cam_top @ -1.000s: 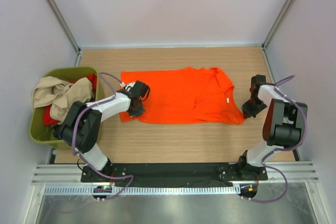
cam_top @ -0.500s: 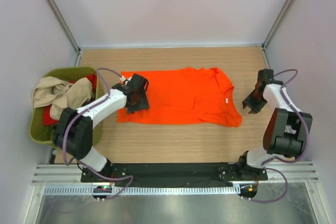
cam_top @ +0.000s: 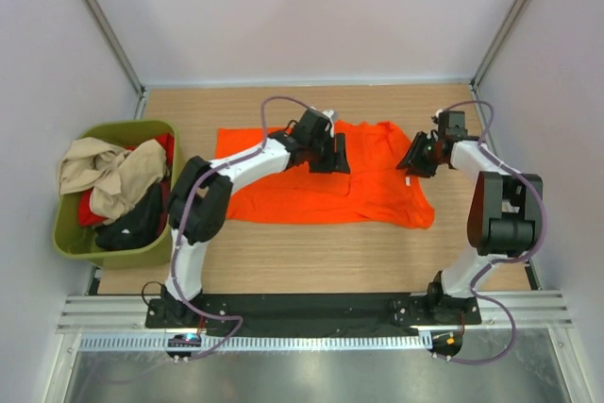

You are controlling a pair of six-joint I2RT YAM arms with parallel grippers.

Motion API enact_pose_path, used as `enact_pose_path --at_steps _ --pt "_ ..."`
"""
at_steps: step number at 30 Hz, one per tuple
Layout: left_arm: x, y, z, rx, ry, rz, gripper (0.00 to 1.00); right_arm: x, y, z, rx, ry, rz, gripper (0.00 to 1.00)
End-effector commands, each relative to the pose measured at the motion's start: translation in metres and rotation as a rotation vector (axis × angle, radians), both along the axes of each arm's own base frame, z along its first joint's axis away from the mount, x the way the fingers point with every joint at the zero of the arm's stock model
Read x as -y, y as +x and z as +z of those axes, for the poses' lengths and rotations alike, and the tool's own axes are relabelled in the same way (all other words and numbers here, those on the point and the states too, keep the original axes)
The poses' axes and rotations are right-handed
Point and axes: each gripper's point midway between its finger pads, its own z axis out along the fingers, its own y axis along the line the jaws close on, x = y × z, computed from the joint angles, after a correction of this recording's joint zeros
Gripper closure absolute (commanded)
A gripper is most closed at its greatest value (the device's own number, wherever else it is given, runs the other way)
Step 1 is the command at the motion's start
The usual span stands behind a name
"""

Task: Fold and stack the t-shirts
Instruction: Fold the tshirt

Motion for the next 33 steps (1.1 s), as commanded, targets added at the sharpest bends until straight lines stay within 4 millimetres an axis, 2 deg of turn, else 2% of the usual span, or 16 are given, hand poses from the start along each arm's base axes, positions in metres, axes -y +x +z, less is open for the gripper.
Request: enact_pose_path --at_steps 1,2,4,7,12,18,23,24,26,27,28,29,33 --pt "0.04 0.009 0.007 0.046 -0.075 -0.102 0.41 0.002 0.027 0.009 0.076 -0.043 0.071 0.58" --pt "0.051 0.015 0.001 0.043 -0.082 -0.116 0.41 0.003 0.03 0.006 0.068 -0.06 0.078 0.58" --pt "0.06 0.017 -0.011 0.029 -0.08 -0.129 0.41 0.005 0.026 -0.007 0.023 -0.102 0.109 0.58" --pt "0.074 0.021 -0.022 0.036 -0.075 -0.155 0.4 0.004 0.027 -0.013 0.022 -0.128 0.122 0.58" --pt "0.076 0.026 -0.043 0.011 -0.034 -0.149 0.41 -0.007 0.036 -0.019 0.028 -0.104 0.154 0.63" --pt "0.07 0.024 -0.048 0.02 -0.006 -0.148 0.48 -0.009 0.035 -0.031 0.006 -0.103 0.154 0.68" --pt "0.072 0.015 -0.051 -0.004 -0.017 -0.175 0.65 -0.012 0.037 -0.029 0.02 -0.115 0.156 0.74" --pt "0.072 0.015 -0.051 -0.004 -0.019 -0.177 0.73 -0.014 0.039 -0.026 0.029 -0.114 0.161 0.78" --pt "0.072 0.014 -0.051 -0.006 -0.018 -0.176 0.83 -0.017 0.038 -0.025 0.033 -0.124 0.169 0.85" --pt "0.073 0.013 -0.049 -0.005 -0.022 -0.178 0.92 -0.017 0.038 -0.025 0.034 -0.131 0.175 0.92" --pt "0.072 0.013 -0.048 -0.002 -0.022 -0.175 0.96 -0.018 0.038 -0.023 0.035 -0.14 0.178 0.94" --pt "0.071 0.015 -0.044 0.001 -0.024 -0.168 1.0 -0.018 0.037 -0.022 0.034 -0.144 0.181 0.98" --pt "0.07 0.017 -0.033 0.022 -0.026 -0.142 1.0 -0.015 0.04 -0.01 0.064 -0.17 0.169 0.99"
